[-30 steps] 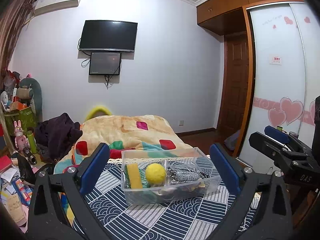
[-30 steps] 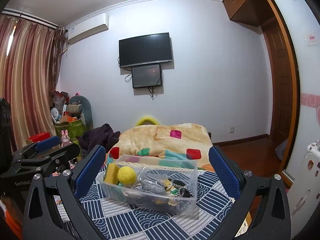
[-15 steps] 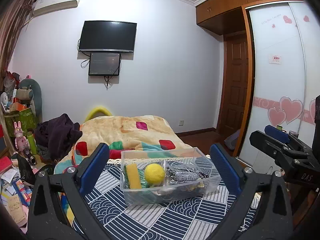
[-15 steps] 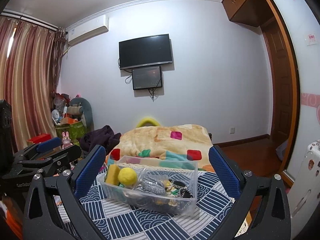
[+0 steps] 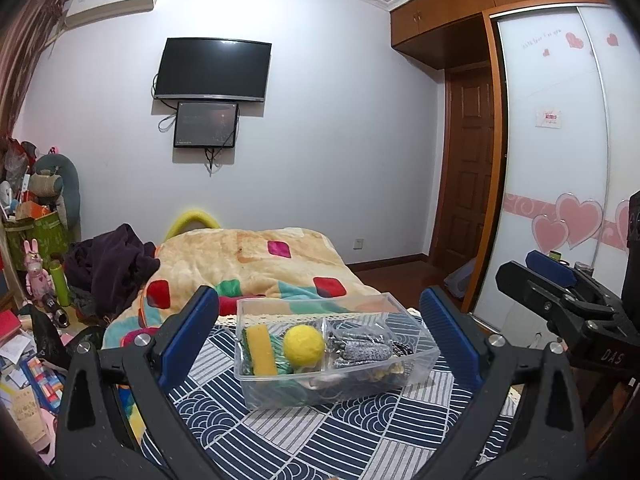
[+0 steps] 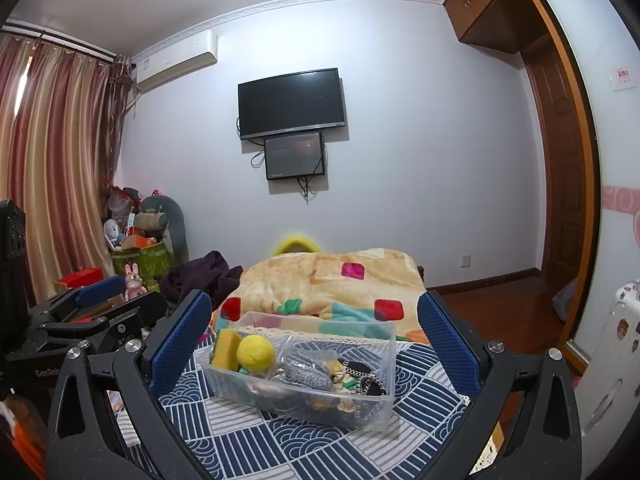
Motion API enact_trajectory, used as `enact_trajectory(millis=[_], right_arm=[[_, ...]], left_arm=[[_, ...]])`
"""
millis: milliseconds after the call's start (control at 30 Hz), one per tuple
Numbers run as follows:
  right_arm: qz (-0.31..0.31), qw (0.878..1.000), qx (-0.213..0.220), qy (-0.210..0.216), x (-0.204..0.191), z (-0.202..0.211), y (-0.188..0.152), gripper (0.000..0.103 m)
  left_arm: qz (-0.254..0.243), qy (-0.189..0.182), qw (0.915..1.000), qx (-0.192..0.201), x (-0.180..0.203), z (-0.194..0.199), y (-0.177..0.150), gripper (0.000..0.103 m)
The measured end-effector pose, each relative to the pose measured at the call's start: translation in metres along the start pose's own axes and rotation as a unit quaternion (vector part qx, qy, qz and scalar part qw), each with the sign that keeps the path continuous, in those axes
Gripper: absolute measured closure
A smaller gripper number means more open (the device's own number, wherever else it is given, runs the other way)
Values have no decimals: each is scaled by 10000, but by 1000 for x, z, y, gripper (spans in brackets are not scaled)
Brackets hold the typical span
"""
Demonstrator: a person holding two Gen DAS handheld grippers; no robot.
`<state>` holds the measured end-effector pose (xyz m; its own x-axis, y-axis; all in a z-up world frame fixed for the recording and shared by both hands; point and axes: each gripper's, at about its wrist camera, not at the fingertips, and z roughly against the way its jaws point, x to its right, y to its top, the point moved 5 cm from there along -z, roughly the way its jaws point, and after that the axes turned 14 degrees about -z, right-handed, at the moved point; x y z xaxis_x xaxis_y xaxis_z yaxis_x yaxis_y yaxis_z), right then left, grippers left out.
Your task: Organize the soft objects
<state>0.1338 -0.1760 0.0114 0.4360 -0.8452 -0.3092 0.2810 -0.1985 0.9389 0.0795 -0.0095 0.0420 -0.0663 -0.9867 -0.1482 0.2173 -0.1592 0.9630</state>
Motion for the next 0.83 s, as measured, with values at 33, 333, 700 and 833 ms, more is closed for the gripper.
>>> enact_trajectory(millis=[33,333,700,833], right_arm=[[1,10000,-3,-3,0,0,0,0],[-2,10000,-24,-3,0,0,0,0],[14,10000,-76,-9,1,-2,-5,0],[12,10000,-82,-6,1,-2,-6,0]], left_arm=[[5,-12,10000,-5,0,0,0,1],[-75,-58,10000,8,2,0,-1,1],[-137,-105,9999,9,6,1,-2,1],[-114,-134,9998,-10,6,1,-3,1]])
